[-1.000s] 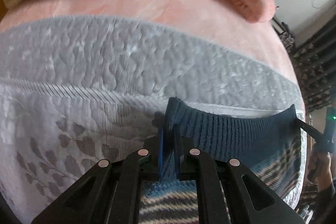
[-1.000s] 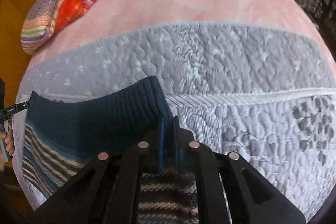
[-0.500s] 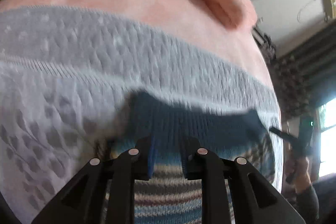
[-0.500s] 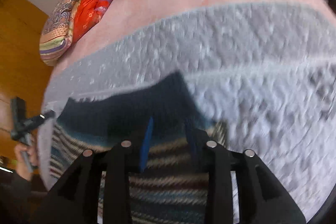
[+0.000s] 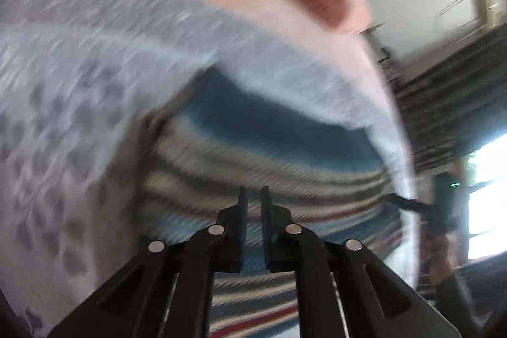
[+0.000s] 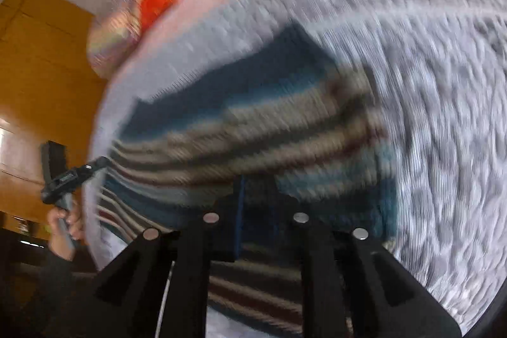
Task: Fold small clothes
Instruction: 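Grasp the folded hem edge with both tools and fold it up again, then open both tools and release the folded sweater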
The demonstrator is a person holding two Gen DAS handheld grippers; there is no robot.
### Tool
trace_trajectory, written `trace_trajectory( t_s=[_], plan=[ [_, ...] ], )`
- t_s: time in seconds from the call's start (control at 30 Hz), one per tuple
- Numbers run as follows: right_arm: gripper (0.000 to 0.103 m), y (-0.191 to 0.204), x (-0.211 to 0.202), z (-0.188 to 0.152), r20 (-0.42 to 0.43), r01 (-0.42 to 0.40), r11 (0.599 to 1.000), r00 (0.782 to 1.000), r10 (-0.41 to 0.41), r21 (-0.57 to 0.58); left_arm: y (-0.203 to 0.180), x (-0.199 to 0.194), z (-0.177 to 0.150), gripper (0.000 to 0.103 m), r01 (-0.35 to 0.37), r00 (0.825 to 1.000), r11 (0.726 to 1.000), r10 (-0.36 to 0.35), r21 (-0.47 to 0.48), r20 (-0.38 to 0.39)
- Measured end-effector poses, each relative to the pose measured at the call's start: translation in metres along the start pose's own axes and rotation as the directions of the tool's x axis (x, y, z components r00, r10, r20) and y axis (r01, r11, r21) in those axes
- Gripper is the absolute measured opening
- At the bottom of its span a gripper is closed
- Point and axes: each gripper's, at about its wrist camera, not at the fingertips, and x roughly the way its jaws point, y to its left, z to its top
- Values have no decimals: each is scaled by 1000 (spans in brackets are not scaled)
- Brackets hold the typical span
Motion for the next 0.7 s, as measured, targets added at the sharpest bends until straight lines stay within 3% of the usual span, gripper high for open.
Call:
trace_trajectory(
  t_s=[0.03,0.1,0.13,0.23,0.33,0.4,0.43,0.47,0.57,0.6,0.63,0.7],
  plan=[
    [0,-4,5,0,0,16,1000,1000,-16,2,10,7,-4,6,-59,998,998,59,-5,-20],
    [0,-7,1,2,0,8,1000,1000,-8,26,28,14,-6,3,-46,999,998,44,-52,-28],
    [6,1,-9,3,8,1,1000,1000,-2,20,28,8,-6,3,-39,999,997,38,-61,-15],
    [7,17,-42,-13,20,-38,999,999,39,-28,13,-27,-22,5,80,996,996,-79,-26,37],
    [7,14,-59,-53,16,-22,999,1000,23,-47,-3,-42,-60,5,167,986,985,-167,46,2],
    [7,1,-54,-76,1,17,999,1000,-17,-32,-2,-30,-79,6,132,991,990,-130,50,-42],
    [0,-10,-44,-84,-9,44,999,999,-44,-12,1,-22,-86,6,77,995,996,-74,48,-61],
    [0,-18,-35,-87,-21,80,997,997,-80,-5,10,-9,-90,2,24,996,999,-21,31,-83],
    [1,-20,-38,-91,-21,62,998,998,-61,23,10,0,-89,2,44,995,999,-44,-5,-84],
    [6,-15,-48,-92,0,37,999,999,-37,20,8,-9,-89,4,74,995,997,-75,-12,-70],
    [7,-10,-64,-96,34,17,1000,999,-18,17,6,-18,-91,12,105,993,994,-106,-7,-55],
    [7,-18,-76,-103,55,17,999,998,-19,39,4,-32,-97,13,115,993,993,-115,15,-35]
  ],
)
